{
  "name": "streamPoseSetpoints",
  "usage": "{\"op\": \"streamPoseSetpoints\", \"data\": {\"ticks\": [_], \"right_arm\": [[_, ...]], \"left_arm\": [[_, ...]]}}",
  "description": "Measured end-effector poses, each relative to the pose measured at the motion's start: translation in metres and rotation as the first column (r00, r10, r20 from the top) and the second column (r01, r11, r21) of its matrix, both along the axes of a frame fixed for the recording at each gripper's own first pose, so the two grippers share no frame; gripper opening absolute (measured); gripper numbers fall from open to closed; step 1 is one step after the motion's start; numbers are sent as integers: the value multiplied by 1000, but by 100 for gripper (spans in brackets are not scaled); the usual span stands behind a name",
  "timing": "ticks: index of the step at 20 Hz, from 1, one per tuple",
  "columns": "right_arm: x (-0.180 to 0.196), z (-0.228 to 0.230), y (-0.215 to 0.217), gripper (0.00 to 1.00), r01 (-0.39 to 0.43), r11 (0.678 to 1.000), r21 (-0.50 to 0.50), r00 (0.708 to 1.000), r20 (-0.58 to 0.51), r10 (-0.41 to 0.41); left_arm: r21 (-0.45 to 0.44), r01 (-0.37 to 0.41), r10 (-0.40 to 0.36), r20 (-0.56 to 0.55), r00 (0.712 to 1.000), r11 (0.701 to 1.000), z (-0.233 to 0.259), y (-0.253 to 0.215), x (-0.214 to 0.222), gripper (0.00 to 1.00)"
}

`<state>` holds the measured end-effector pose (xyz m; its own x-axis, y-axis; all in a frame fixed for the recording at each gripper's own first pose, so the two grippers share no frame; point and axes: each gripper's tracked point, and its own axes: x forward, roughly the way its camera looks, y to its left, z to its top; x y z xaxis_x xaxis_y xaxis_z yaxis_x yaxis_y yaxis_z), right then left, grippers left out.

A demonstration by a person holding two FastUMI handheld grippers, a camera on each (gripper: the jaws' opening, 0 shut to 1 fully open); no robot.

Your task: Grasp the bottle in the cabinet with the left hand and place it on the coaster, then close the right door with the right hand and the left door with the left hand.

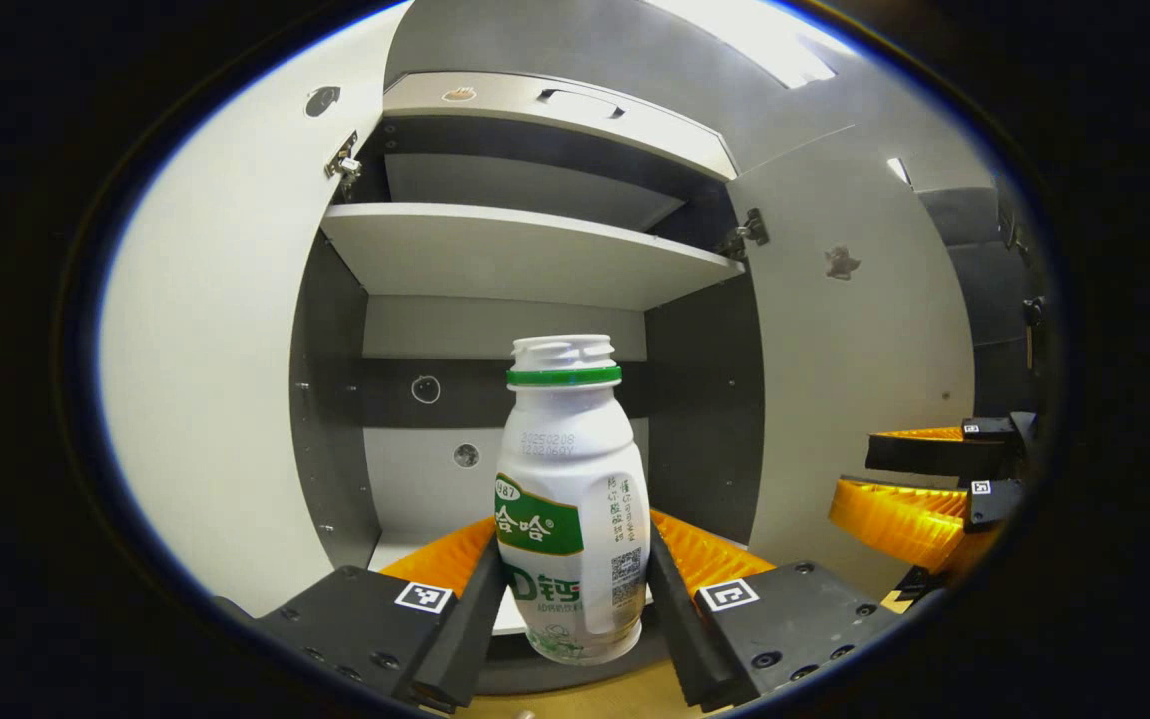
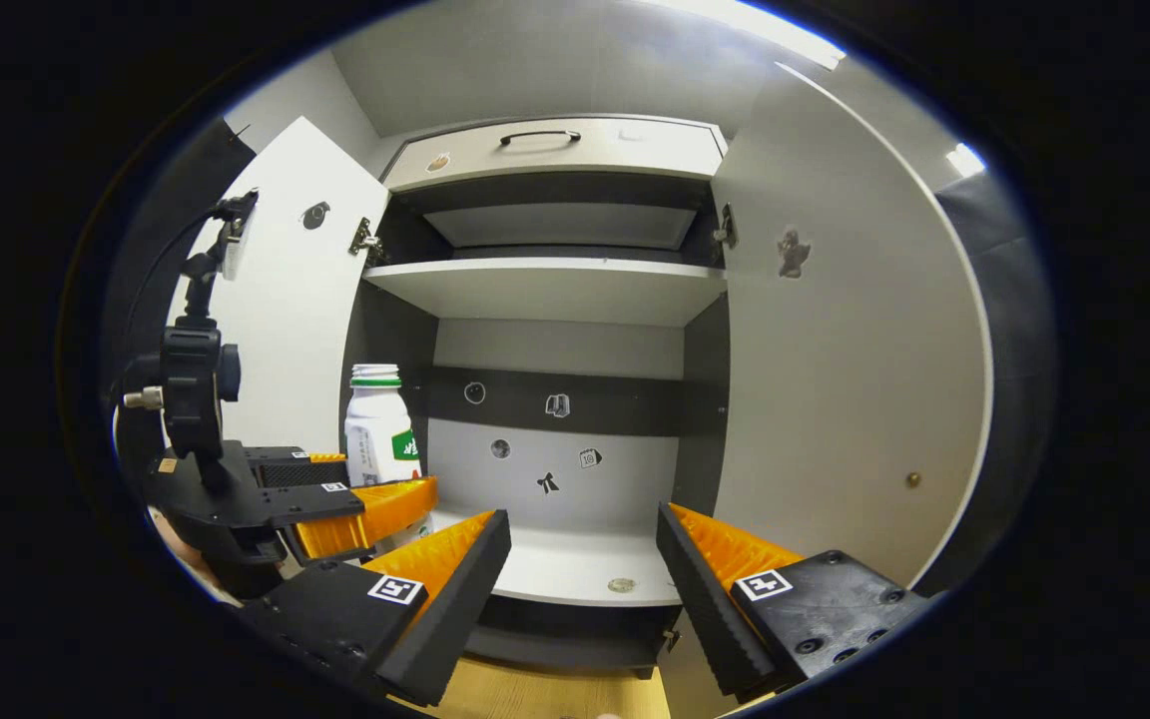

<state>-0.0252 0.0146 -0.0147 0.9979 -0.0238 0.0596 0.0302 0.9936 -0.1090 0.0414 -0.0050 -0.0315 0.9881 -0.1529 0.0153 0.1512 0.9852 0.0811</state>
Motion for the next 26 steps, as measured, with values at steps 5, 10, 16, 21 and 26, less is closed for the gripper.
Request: {"op": "streamPoseSetpoints", "data": {"ticks": [5, 10, 16, 21, 26], "right_arm": [[-33, 0, -9, 98, 65, 998, -8, 998, -3, -65], [-58, -9, -19, 97, 86, 996, -37, 996, -24, -87], [-71, -19, -34, 98, -21, 1000, -23, 999, -48, 20], [-85, -41, -51, 98, -114, 993, -1, 990, -80, 114], [-99, -79, -64, 98, -167, 986, -10, 982, -95, 165]], "left_arm": [[-21, 58, -59, -32, 998, 998, -18, -13, -41, 75], [-4, 90, -90, -75, 993, 996, -53, -26, -70, 75], [12, 37, -37, -71, 997, 999, -80, -53, -101, 74], [-10, -30, 29, -98, 995, 1000, -131, -76, -133, 74], [3, -63, 62, -138, 988, 998, -204, -96, -161, 74]]}}
